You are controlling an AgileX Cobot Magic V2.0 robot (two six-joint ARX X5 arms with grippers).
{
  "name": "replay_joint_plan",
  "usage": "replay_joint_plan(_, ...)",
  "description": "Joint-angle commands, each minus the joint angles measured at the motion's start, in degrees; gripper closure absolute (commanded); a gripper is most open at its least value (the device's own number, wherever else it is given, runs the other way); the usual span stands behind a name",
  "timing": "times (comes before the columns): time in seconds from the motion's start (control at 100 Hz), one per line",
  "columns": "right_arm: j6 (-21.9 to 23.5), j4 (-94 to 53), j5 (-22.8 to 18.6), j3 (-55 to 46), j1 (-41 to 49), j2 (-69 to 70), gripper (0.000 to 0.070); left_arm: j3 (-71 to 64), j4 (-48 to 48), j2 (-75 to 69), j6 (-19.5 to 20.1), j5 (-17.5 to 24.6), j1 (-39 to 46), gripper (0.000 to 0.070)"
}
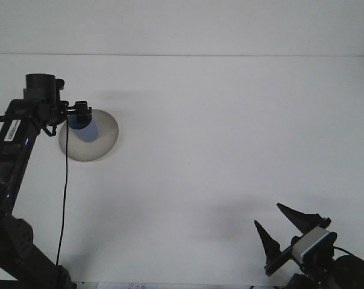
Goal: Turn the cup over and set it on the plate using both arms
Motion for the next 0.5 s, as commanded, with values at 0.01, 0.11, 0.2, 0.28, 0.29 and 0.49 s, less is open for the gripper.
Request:
replay_joint_plan(0.01, 0.74, 0.11, -0.02, 0.17, 0.52, 0.13, 0.0212, 1.70, 0.44, -5.27, -2.19, 0.22, 0.11, 0.0172)
replay_joint_plan(0.11, 0.74, 0.04, 0.11, 0.17, 0.52, 0.13, 0.0211, 1.70, -0.44, -12.96, -2.47, 0.22, 0.11, 0.0172)
replay_joint_plan(0.2, 0.74, 0.11, 0.68, 0.17, 0.52, 0.13, 0.0211, 1.62, -1.81, -20.52, -2.45, 0.22, 0.11, 0.0172)
replay_joint_plan(0.28, 0.76, 0.11, 1.68, 0.17, 0.52, 0.13, 0.0209, 0.61, -2.91, -27.54, -3.17, 0.37, -0.85, 0.0172)
replay_joint_plan(0.29, 0.76, 0.11, 1.68, 0.17, 0.52, 0.13, 0.0209, 0.35, -2.95, -28.44, -3.28, 0.37, -1.07, 0.0172)
replay_joint_plan(0.49, 0.74, 0.13, 1.92, 0.17, 0.52, 0.13, 0.0207, -16.96, 1.33, -48.15, -5.73, 0.81, -4.44, 0.0172)
